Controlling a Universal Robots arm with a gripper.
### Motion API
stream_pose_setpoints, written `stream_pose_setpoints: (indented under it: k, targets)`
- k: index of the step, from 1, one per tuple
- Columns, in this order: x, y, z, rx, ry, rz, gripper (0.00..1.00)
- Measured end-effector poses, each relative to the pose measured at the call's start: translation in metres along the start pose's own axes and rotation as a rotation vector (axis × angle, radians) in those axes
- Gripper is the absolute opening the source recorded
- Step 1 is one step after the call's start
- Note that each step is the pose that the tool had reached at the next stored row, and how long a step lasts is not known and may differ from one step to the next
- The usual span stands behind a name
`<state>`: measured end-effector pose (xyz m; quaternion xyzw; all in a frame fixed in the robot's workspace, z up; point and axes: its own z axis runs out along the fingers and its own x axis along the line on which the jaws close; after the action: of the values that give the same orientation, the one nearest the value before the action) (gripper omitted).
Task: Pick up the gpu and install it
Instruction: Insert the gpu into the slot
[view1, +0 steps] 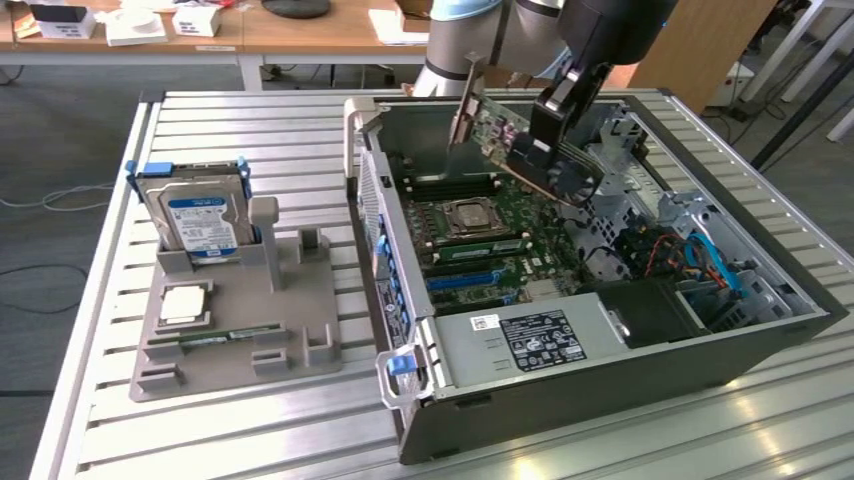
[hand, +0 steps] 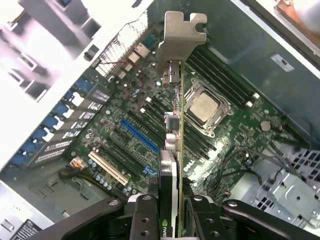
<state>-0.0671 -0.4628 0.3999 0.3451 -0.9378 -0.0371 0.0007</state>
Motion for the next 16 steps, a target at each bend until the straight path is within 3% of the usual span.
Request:
stream_pose_setpoints:
  k: [16]
  targets:
    - [0.0001,-0.0003,0.0048,-0.0067,0.0201,-0.291,0.27]
